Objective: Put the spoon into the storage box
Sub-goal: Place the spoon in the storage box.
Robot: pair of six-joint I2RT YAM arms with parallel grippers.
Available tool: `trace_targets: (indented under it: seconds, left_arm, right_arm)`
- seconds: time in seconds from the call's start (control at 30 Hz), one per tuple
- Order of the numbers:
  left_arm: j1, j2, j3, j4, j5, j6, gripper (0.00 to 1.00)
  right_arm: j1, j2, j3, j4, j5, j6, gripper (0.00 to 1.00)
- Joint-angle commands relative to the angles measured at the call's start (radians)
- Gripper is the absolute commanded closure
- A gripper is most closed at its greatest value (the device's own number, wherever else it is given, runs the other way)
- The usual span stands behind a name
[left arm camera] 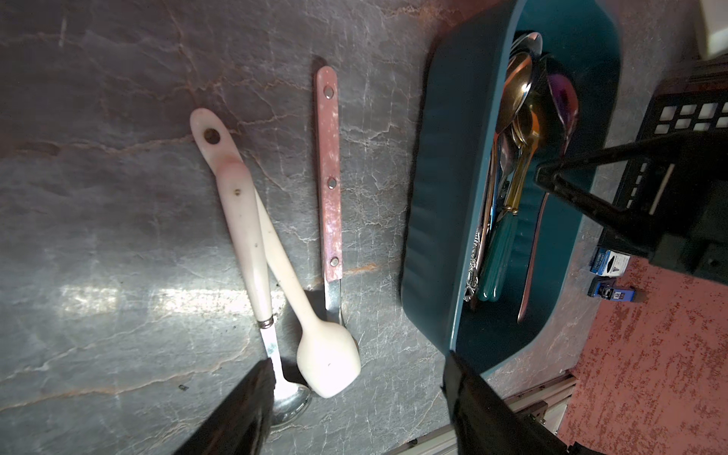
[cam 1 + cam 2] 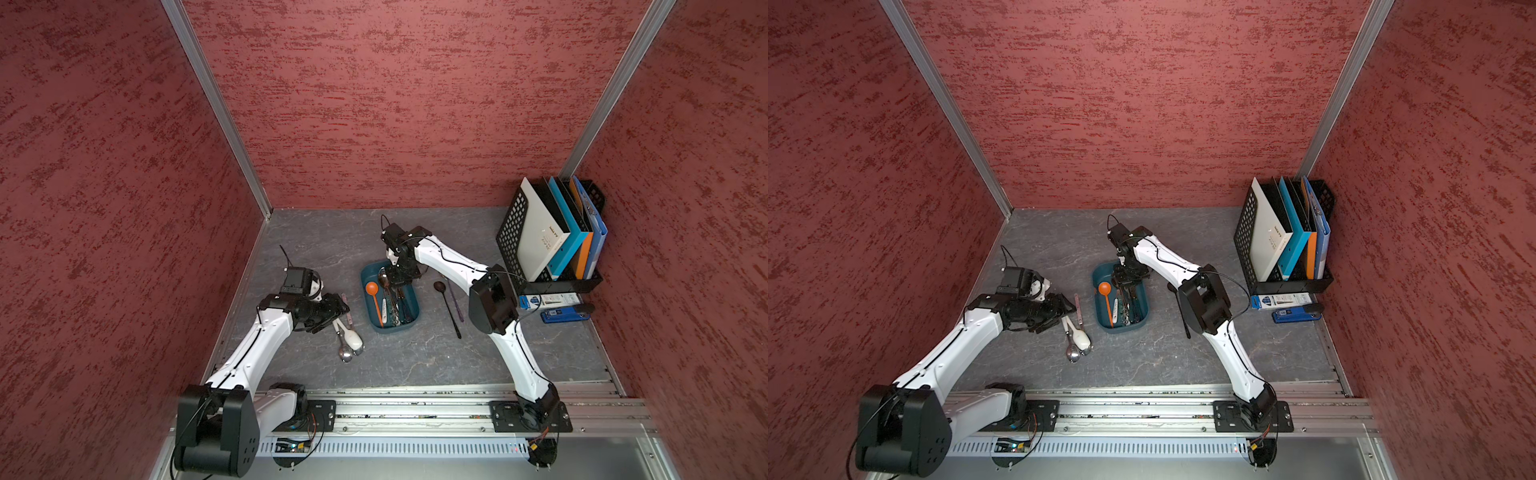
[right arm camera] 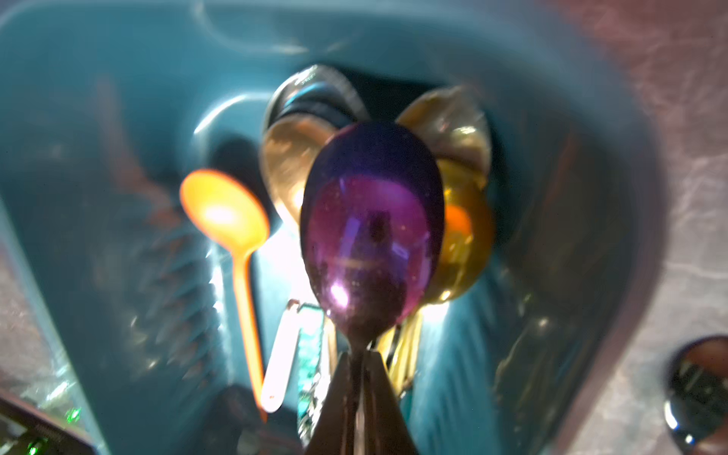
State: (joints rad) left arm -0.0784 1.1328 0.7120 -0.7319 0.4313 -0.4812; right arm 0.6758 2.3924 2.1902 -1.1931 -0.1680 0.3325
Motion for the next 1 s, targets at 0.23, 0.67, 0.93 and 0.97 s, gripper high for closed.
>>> trace_targets:
  seconds: [0.23, 0.67, 0.93, 0.97]
  left_arm:
    - [0.007, 0.032, 0.013, 0.002, 0.008, 0.019, 0.29]
    - [-0.031, 0.03, 0.052, -0.036, -0.031, 0.059, 0.3]
    - [-0.144, 0.045, 0.141, -0.086, -0.109, 0.11, 0.3]
    - [-0.157, 0.051, 0.152, -0.089, -0.123, 0.114, 0.3]
  right_arm:
    - [-0.024, 0.068, 0.066, -0.059, 0.022, -0.027, 0.94]
    - [-0.021, 0.017, 0.099, -0.11, 0.072, -0.015, 0.68]
    - [-0.022, -0.22, -0.079, -0.063, 0.122, -0.105, 0.66]
    - [-0.024, -0.252, -0.117, -0.064, 0.133, -0.117, 0.66]
